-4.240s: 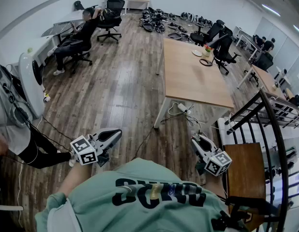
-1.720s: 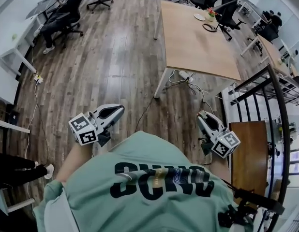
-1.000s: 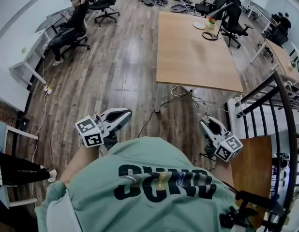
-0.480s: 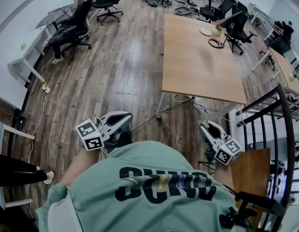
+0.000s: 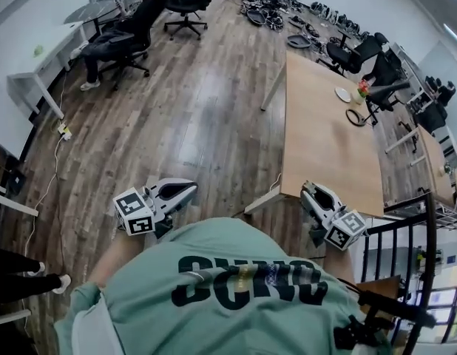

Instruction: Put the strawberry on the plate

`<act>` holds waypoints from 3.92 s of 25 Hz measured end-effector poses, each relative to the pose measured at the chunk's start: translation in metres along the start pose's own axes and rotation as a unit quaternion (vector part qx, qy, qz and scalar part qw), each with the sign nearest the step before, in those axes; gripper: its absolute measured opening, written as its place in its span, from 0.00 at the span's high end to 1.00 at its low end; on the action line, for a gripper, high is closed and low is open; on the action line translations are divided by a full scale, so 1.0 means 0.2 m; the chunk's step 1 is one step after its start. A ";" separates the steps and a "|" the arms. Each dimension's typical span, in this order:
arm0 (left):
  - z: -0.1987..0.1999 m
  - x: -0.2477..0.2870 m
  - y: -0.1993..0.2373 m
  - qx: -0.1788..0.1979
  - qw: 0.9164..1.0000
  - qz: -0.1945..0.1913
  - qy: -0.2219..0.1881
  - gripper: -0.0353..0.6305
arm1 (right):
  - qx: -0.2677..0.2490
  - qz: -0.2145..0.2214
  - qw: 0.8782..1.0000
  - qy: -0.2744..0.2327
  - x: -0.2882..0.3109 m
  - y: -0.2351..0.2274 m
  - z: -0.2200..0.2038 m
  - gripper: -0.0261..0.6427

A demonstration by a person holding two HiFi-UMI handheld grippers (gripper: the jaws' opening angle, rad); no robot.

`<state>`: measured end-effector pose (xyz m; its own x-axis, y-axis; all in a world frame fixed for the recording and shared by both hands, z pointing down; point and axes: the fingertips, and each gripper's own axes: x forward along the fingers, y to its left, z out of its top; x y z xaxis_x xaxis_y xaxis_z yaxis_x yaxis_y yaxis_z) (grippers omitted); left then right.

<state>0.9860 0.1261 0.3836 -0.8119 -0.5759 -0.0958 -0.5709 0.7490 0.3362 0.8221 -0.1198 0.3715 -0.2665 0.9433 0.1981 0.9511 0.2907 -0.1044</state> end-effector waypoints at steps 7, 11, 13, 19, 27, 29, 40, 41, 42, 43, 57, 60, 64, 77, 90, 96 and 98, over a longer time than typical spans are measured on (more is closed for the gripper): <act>0.19 -0.08 0.41 -0.021 0.999 0.014 -0.020 0.96 | -0.004 0.028 0.999 0.015 0.46 0.01 0.22 0.76; 0.20 -0.07 0.53 -0.033 0.999 0.027 -0.020 0.96 | 0.003 0.045 0.999 0.017 0.62 -0.09 0.24 0.76; 0.20 -0.04 0.57 -0.035 0.999 0.041 -0.012 0.96 | 0.009 0.059 0.998 0.015 0.70 -0.13 0.25 0.76; 0.33 0.21 0.73 -0.008 0.995 0.097 -0.014 0.96 | 0.004 0.122 0.992 -0.013 0.91 -0.49 0.28 0.76; 0.50 0.65 0.88 -0.013 0.986 0.159 -0.044 0.96 | 0.008 0.176 0.984 -0.034 1.05 -1.03 0.31 0.76; 0.51 0.75 0.89 -0.020 0.986 0.162 -0.038 0.96 | 0.013 0.183 0.983 -0.033 1.04 -1.11 0.26 0.76; 0.47 1.09 1.30 -0.050 0.990 0.131 -0.004 0.96 | 0.044 0.151 0.987 -0.013 1.20 -1.47 0.16 0.76; 0.48 1.11 1.36 -0.056 0.991 0.123 -0.005 0.96 | 0.040 0.146 0.988 -0.011 1.23 -1.49 0.18 0.76; 0.48 1.13 1.43 -0.061 0.992 0.114 -0.006 0.96 | 0.035 0.140 0.989 -0.008 1.27 -1.51 0.20 0.76; 0.49 1.14 1.50 -0.065 0.992 0.104 -0.007 0.96 | 0.029 0.133 0.991 -0.005 1.32 -1.54 0.22 0.76; 0.94 1.14 2.61 -0.060 0.998 0.016 0.009 0.96 | 0.034 0.043 0.998 -0.028 2.21 -1.76 0.65 0.76; 1.00 1.11 2.77 -0.057 0.998 0.009 0.009 0.96 | 0.034 0.034 0.999 -0.014 2.37 -1.79 0.64 0.76; 1.03 1.10 2.93 -0.062 0.998 0.005 0.006 0.96 | 0.042 0.025 0.999 -0.008 2.50 -1.86 0.65 0.76; 1.02 1.76 3.16 -0.056 0.998 0.009 0.023 0.96 | 0.054 0.046 0.997 -0.013 2.55 -2.53 0.63 0.76; 1.17 2.47 3.35 -0.049 0.995 0.088 0.003 0.96 | 0.045 0.118 0.991 -0.048 2.71 -3.42 0.84 0.76; 1.20 2.65 3.51 -0.047 0.996 0.072 0.022 0.96 | 0.078 0.092 0.991 -0.052 2.71 -3.60 0.75 0.76; 1.20 2.74 3.56 -0.048 0.997 0.052 0.027 0.96 | 0.083 0.072 0.993 -0.051 2.69 -3.68 0.72 0.76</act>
<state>0.1053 0.4224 0.3461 -0.8569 -0.5155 -0.0053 -0.4672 0.7721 0.4309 -0.0440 0.1962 0.4140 -0.1520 0.9859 0.0699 0.9441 0.1657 -0.2851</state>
